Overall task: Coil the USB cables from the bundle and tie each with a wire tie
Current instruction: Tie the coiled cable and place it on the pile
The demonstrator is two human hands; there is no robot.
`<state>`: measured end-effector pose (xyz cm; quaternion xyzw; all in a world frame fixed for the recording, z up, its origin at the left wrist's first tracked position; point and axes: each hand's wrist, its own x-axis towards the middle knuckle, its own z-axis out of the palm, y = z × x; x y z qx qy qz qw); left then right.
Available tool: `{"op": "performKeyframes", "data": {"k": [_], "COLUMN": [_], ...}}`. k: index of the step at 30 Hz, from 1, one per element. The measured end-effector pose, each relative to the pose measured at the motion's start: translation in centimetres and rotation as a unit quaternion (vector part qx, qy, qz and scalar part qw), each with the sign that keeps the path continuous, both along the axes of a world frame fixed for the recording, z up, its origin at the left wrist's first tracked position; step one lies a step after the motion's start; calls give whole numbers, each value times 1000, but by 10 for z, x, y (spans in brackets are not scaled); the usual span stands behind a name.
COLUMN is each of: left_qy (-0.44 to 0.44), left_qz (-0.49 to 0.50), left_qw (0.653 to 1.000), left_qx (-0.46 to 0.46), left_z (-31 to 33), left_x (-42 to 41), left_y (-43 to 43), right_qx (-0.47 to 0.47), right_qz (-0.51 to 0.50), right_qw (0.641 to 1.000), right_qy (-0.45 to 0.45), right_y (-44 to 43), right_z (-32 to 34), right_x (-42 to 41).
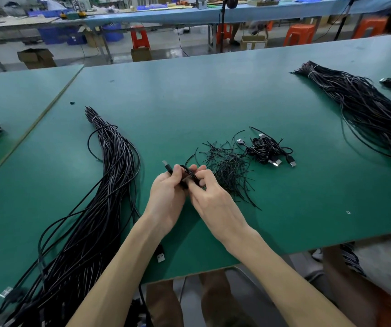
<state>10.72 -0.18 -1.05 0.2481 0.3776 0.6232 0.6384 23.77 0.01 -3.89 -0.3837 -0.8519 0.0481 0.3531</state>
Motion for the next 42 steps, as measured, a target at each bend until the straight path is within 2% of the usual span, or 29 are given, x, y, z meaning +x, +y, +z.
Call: {"op": "performKeyframes", "data": {"k": [4,8,11,18,24,26,30,33,37,40,42], "left_qy": [8,166,221,163,-2,-26,4,30,106,165,173], "left_qz": [8,43,52,12,27,29,53,60,65,57,51], "left_qw": [1000,985,974,986,998,998,998,997,991,983,982], "left_qx": [7,-18,-11,28,50,40,36,39,44,50,56], "left_z": [0,-2,-2,2,5,6,5,5,2,2,2], "left_x": [-2,2,4,1,-3,-3,1,2,4,9,11], "left_y": [-1,-1,-1,-5,-5,-6,-5,-5,-6,-8,-9], "right_qx": [-11,-28,-36,-19,-3,-3,-11,-25,-113,-171,-190], "right_qz": [5,19,26,24,33,38,45,56,49,33,27], "right_qw": [1000,999,999,999,999,999,999,997,984,973,968], "right_qy": [-2,5,8,26,41,35,20,50,128,150,163], "right_y": [0,1,1,-4,-6,-6,-7,-8,-9,-6,-3], "right_z": [2,3,4,12,18,17,16,16,16,15,15], "right_x": [0,0,0,2,2,2,2,2,1,2,3]}}
